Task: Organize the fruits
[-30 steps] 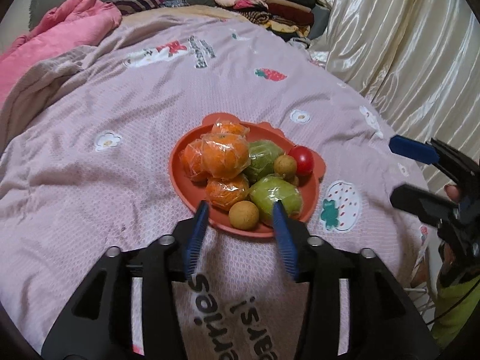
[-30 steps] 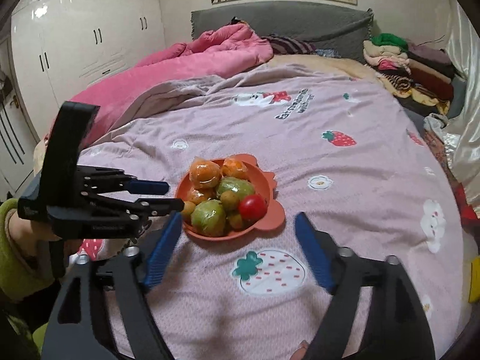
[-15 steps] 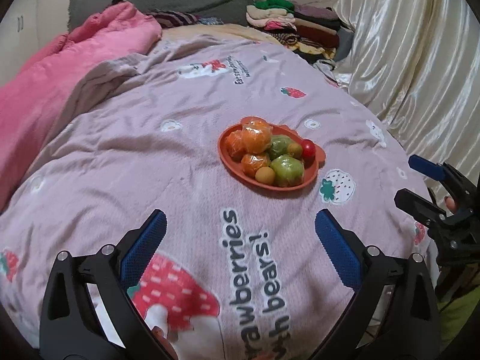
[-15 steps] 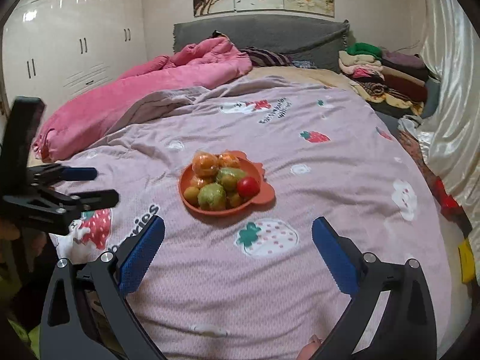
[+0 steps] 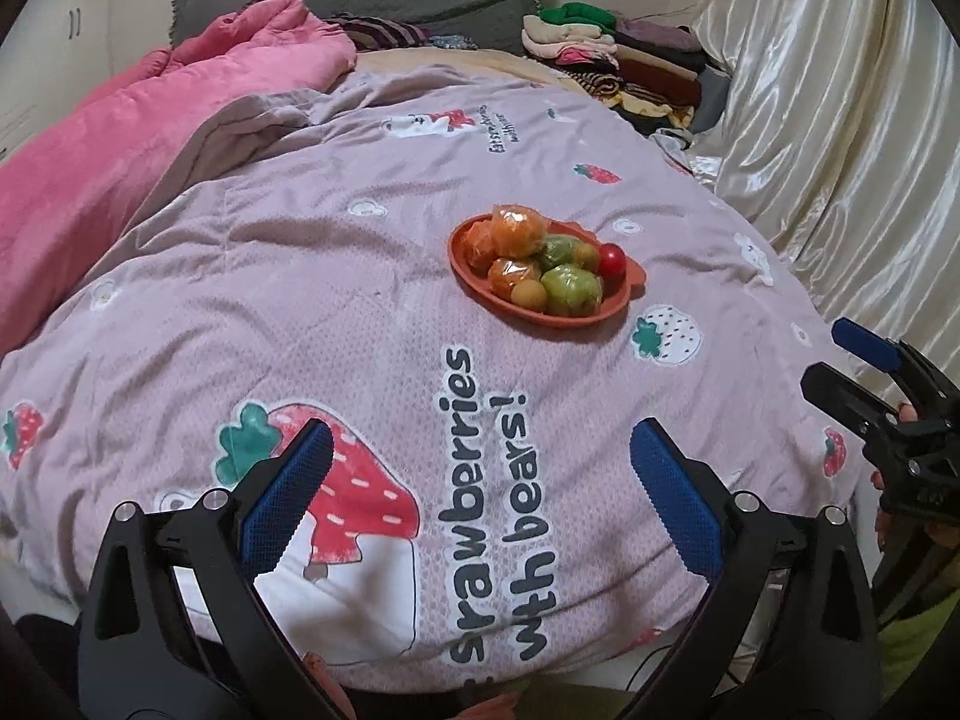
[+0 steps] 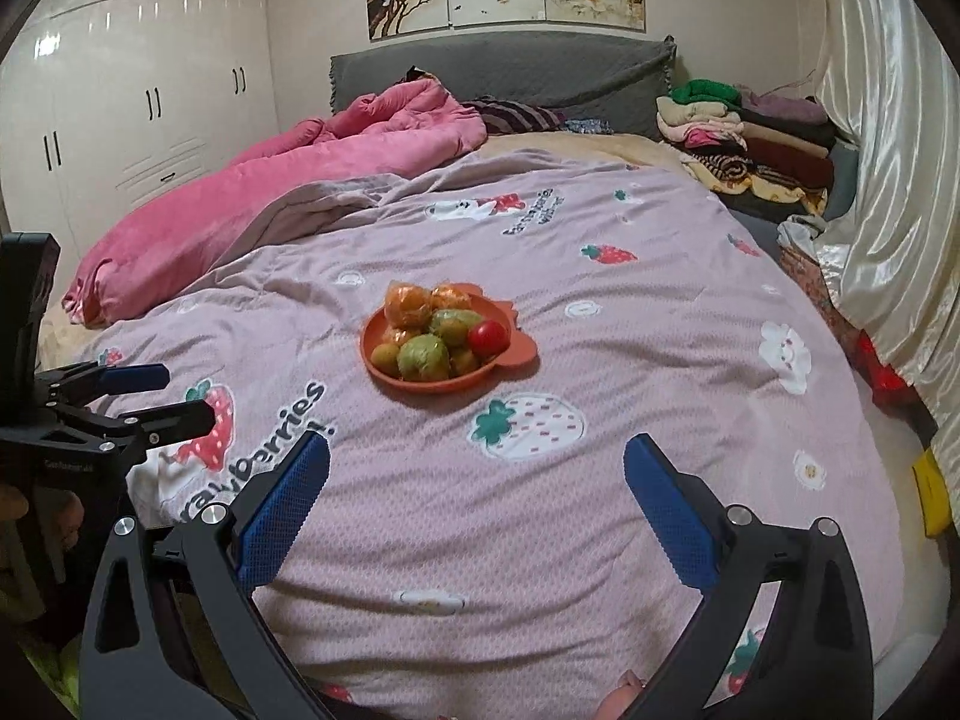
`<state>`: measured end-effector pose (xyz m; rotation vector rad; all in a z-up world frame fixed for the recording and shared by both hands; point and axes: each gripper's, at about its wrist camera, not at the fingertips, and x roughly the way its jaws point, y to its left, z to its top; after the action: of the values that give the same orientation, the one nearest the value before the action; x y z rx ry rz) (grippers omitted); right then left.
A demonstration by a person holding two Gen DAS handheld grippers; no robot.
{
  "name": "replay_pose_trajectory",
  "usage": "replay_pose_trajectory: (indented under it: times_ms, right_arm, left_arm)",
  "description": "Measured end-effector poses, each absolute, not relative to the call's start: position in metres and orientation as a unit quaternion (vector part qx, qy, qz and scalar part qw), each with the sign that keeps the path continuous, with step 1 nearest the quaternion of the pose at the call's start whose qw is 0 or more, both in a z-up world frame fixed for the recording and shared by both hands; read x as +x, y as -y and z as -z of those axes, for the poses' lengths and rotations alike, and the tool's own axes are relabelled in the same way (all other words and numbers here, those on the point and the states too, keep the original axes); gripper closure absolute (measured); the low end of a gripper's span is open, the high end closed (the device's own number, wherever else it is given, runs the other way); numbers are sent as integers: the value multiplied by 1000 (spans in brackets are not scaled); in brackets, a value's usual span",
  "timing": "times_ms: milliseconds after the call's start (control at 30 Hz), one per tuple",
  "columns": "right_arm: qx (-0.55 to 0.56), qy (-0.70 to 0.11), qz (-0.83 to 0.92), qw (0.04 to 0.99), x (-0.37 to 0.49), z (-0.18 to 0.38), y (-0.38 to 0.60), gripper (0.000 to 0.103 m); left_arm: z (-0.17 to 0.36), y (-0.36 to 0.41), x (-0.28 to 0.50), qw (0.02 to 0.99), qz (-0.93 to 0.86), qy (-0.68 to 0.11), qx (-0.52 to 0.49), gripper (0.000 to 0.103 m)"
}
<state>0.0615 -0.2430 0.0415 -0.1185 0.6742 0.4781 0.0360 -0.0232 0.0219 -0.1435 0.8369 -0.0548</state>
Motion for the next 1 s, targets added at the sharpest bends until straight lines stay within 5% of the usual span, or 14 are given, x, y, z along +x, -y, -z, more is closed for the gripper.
replay_pose_trajectory:
  times_ms: [1000]
  right_arm:
    - [-49, -352, -231, 906, 63, -22, 239, 5]
  left_arm:
    - [-15, 29, 38, 907, 3, -418, -51, 10]
